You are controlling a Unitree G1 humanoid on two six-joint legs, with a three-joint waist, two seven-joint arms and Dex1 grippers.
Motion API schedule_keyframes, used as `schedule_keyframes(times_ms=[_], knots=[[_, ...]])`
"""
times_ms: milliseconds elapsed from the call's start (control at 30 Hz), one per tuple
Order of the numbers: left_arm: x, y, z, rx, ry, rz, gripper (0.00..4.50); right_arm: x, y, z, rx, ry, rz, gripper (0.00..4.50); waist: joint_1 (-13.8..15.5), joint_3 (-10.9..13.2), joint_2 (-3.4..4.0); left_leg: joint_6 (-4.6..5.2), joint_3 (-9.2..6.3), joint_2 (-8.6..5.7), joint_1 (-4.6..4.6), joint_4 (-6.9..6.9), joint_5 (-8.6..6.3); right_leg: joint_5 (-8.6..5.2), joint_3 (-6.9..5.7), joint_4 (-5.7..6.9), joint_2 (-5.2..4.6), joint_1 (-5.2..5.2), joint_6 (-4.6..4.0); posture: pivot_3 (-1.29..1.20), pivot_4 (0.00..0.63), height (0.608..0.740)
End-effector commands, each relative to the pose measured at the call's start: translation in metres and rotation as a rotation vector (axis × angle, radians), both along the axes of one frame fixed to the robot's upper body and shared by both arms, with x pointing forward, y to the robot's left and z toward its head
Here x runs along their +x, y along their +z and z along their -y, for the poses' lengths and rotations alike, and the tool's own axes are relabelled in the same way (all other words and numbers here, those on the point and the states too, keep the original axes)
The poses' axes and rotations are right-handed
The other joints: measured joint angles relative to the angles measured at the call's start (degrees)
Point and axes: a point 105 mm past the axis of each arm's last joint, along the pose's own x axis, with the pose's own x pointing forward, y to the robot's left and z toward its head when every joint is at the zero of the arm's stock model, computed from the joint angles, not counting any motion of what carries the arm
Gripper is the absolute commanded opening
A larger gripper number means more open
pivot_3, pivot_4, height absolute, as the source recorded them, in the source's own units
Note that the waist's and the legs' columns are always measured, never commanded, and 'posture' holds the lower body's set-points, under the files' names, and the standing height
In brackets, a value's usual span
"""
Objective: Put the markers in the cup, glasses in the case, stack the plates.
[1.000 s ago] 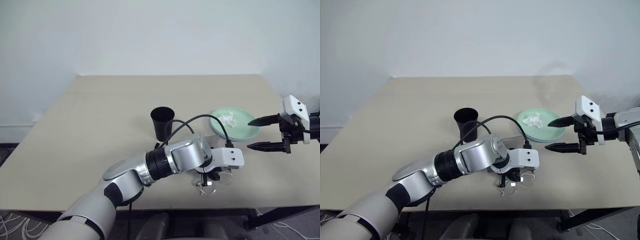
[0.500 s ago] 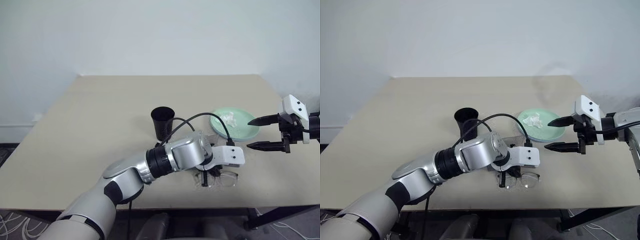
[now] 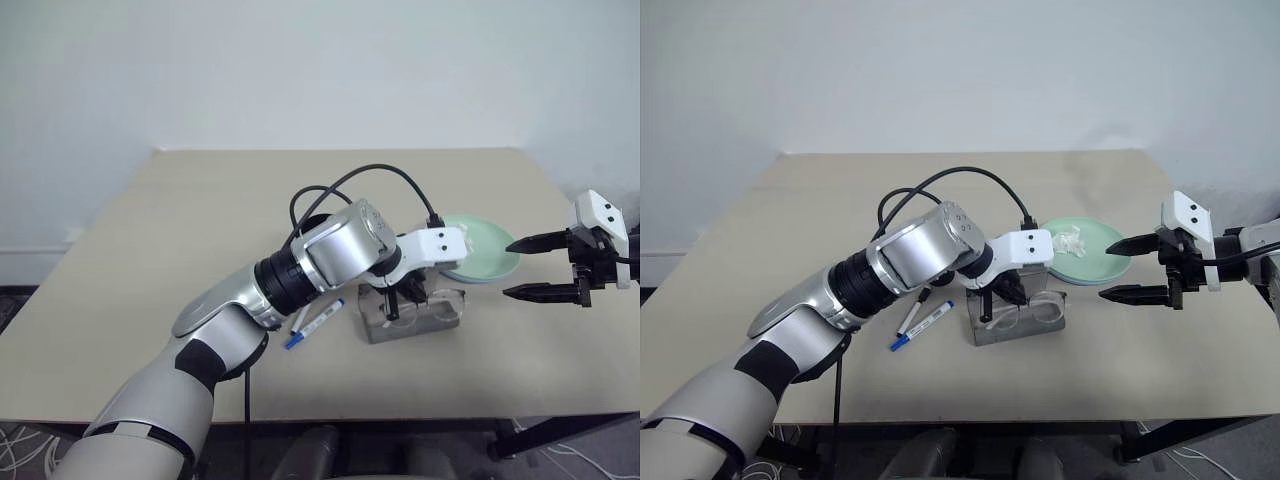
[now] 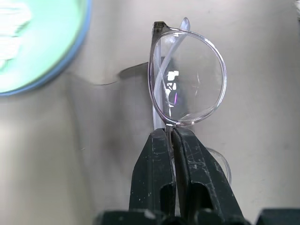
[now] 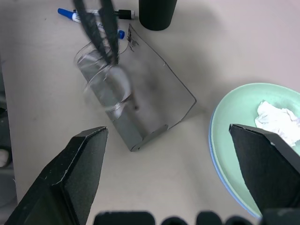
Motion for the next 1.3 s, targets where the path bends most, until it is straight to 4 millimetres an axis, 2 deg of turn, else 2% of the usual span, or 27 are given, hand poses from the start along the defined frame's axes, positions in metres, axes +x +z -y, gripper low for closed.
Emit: schedule_keyframes(times_ms=[33,167,300,467,833,967,1300], knots=[[0.017,0.015,0.0,-0.032,0.036,0.062,0.03,0.001,0.014,0.003,0.005,-0.009,0.061,4.5,0.0,0.0,-0.01,0.0,0.0,0.0,0.0,0.01,0.0,0.0,0.0,0.0,0.0,0.01,0.01,0.0,0.0,0.722],[0.029,-0.005,0.0,-0.013,0.103,0.053,0.03,0.0,0.014,-0.002,0.023,0.006,0.069,4.5,0.0,0.0,-0.02,0.0,-0.01,0.0,0.0,0.01,0.0,0.0,0.0,-0.01,0.0,0.03,0.01,0.0,0.0,0.722],[0.025,-0.026,0.003,0.012,0.117,0.026,0.03,-0.001,0.014,-0.005,0.034,0.01,0.076,4.5,0.0,0.0,-0.04,0.01,-0.03,0.0,0.0,0.06,-0.01,0.0,0.0,-0.01,-0.01,0.08,0.03,0.0,0.0,0.722],[0.016,-0.039,0.006,0.041,0.103,0.01,0.03,-0.002,0.014,-0.007,0.041,0.01,0.082,4.5,0.0,0.0,-0.03,0.03,-0.07,0.0,0.0,0.12,-0.02,0.03,-0.04,0.0,-0.01,0.19,0.07,0.0,0.0,0.722],[0.021,-0.045,0.0,0.092,0.103,0.051,0.03,-0.004,0.013,-0.009,0.049,0.011,0.087,4.5,0.0,0.0,-0.01,0.09,-0.13,0.0,0.01,0.23,-0.06,0.0,-0.09,0.0,-0.01,0.32,0.1,0.0,0.0,0.722],[0.029,-0.045,-0.003,0.095,0.147,0.062,0.03,-0.004,0.013,-0.012,0.052,0.018,0.088,4.5,0.0,0.0,0.0,0.09,-0.13,0.0,0.01,0.23,-0.06,0.0,-0.08,0.01,-0.01,0.32,0.09,0.0,0.0,0.722],[0.033,-0.043,0.001,0.085,0.17,0.077,0.03,-0.003,0.013,-0.015,0.05,0.027,0.093,4.5,0.0,0.0,0.0,0.09,-0.12,0.0,-0.01,0.22,-0.06,-0.01,-0.08,0.0,-0.03,0.29,0.1,0.0,0.0,0.722]])
